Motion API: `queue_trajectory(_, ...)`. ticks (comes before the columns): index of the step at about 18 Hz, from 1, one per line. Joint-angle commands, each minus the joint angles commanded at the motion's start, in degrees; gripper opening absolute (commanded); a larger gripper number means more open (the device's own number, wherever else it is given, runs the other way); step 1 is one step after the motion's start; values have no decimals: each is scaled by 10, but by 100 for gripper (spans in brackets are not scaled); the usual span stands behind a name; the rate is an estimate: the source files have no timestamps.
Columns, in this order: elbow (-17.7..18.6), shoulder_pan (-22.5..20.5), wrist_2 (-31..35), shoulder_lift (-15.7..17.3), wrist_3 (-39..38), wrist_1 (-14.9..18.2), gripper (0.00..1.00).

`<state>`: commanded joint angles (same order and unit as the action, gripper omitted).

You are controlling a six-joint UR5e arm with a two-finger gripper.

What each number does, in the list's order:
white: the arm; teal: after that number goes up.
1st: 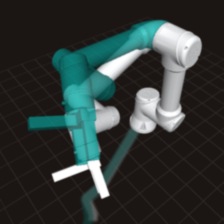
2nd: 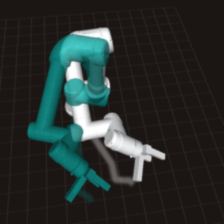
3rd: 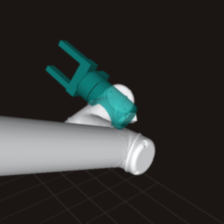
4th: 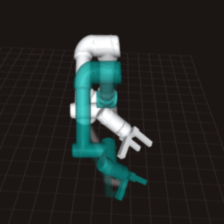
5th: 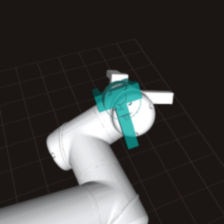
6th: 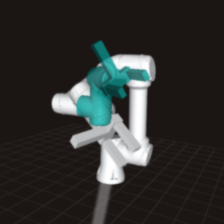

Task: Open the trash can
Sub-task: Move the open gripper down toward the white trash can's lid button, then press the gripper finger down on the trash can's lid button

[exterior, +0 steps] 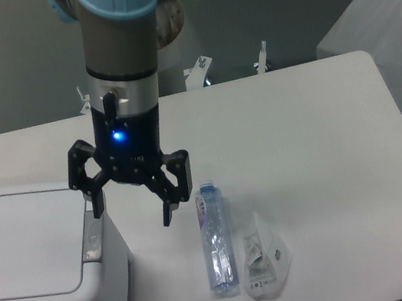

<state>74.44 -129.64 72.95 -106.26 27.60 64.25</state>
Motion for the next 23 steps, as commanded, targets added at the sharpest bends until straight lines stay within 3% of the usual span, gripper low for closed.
queue_trajectory(23, 16, 16, 2, -12, -20, -1, 100)
